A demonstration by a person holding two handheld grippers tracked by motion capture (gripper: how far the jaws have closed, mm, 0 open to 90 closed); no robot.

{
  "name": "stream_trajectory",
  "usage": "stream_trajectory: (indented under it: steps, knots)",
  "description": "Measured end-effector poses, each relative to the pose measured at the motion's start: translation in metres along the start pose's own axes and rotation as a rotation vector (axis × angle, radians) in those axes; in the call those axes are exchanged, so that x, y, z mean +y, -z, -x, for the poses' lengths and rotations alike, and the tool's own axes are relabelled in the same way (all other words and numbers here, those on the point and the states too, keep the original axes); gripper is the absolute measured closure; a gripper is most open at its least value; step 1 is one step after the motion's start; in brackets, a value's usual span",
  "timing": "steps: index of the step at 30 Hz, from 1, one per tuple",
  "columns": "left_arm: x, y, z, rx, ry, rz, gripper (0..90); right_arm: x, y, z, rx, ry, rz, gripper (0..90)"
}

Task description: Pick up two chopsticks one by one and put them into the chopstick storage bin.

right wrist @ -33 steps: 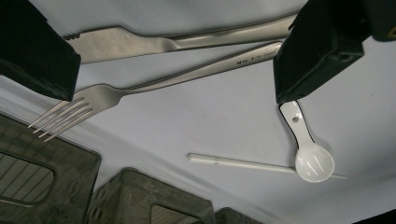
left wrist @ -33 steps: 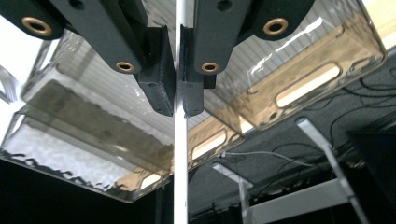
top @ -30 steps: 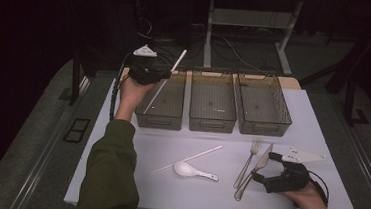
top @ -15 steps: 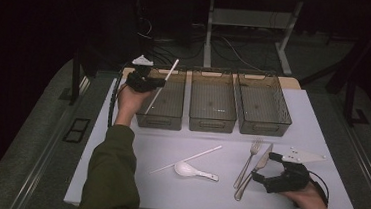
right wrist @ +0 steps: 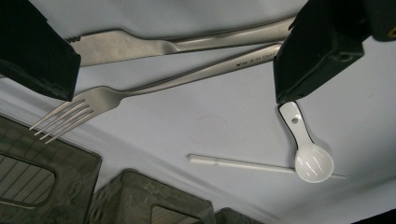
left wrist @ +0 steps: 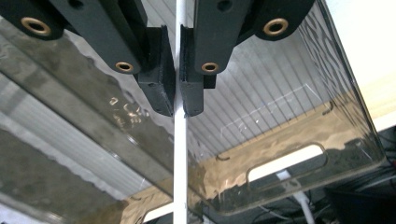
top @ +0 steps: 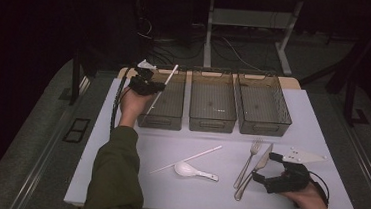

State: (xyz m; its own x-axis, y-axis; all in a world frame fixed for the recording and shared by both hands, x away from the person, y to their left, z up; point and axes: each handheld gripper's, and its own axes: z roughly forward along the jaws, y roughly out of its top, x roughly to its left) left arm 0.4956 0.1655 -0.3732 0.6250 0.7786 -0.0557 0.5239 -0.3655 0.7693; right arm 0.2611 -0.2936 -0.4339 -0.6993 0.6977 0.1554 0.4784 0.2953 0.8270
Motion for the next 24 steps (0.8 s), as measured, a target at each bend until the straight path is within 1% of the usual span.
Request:
stream_trajectory:
  steps: [3,7,9,11,12,15,18,21,23,24]
  knots:
    - [-0.001,-0.005,0.001,0.014,0.009,-0.013,83.6,0.0,0.0,0.0,0.001,0.002,0.002,0.8]
    - [0.001,-0.01,0.005,0.041,-0.001,-0.036,83.5,0.0,0.0,0.0,0.003,0.003,0.003,0.8]
    - [0.001,-0.011,0.005,0.043,-0.002,-0.038,83.4,0.0,0.0,0.0,0.003,0.004,0.004,0.8]
    - [0.001,-0.012,0.006,0.043,0.01,-0.041,82.9,0.0,0.0,0.0,0.004,0.004,0.004,0.8]
    - [0.001,-0.012,0.006,0.037,0.008,-0.042,84.5,0.0,0.0,0.0,0.004,0.003,0.003,0.8]
    - [0.002,-0.012,0.006,0.039,0.008,-0.039,81.7,0.0,0.0,-0.001,0.005,0.003,0.003,0.8]
    - [0.003,-0.011,0.007,0.038,0.007,-0.032,81.4,0.0,0.0,-0.001,0.004,0.004,0.003,0.8]
    - [0.004,-0.009,0.009,0.034,0.005,-0.032,77.9,0.0,0.0,-0.001,0.005,0.004,0.002,0.8]
    - [0.006,-0.006,0.011,0.04,-0.007,-0.027,73.8,0.0,0.0,-0.001,0.004,0.004,0.003,0.8]
    - [0.007,-0.003,0.012,0.036,-0.012,-0.027,71.1,0.0,0.0,-0.001,0.004,0.004,0.003,0.8]
